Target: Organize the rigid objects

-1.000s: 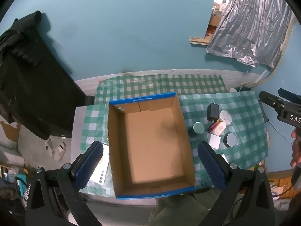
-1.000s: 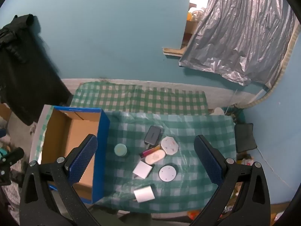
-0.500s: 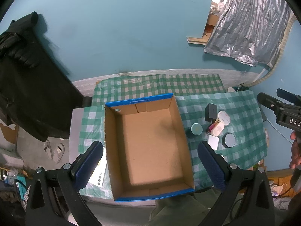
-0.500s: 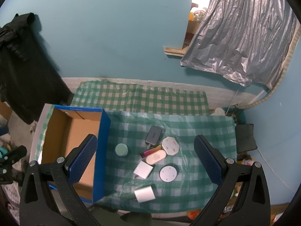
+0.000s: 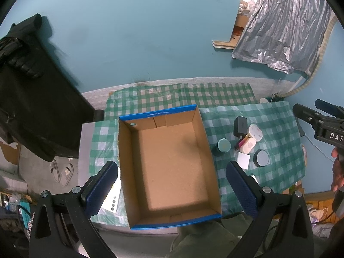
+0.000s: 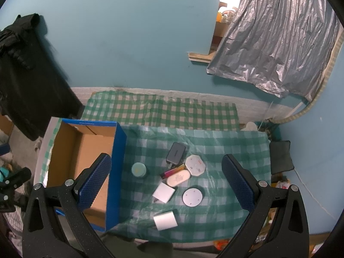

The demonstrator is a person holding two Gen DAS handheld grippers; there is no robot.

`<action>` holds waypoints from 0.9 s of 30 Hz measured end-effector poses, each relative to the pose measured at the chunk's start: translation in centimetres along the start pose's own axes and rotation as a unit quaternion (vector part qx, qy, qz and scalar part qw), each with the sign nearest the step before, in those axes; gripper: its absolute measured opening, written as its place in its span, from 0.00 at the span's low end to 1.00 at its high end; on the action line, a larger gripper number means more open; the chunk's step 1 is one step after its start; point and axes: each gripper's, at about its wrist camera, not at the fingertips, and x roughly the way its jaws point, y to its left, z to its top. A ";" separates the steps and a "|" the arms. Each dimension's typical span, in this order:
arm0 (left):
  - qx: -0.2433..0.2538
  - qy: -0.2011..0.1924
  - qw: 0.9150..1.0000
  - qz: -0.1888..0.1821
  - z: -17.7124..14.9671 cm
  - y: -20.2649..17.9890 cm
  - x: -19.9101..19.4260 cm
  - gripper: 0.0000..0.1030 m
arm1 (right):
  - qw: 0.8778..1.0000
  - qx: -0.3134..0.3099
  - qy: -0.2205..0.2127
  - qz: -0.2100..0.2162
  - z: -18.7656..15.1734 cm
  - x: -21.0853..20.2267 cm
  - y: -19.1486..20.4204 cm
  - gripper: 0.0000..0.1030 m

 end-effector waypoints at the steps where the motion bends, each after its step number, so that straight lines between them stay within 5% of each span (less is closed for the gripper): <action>1: 0.000 0.000 1.000 0.000 0.0 -0.1 0.1 0.98 | 1.000 -0.001 0.000 0.000 -0.1 0.0 0.0 0.98; 27: 0.002 0.001 1.000 0.000 -0.4 -0.3 0.2 0.98 | 1.000 0.000 0.003 -0.001 0.1 0.1 0.1 0.98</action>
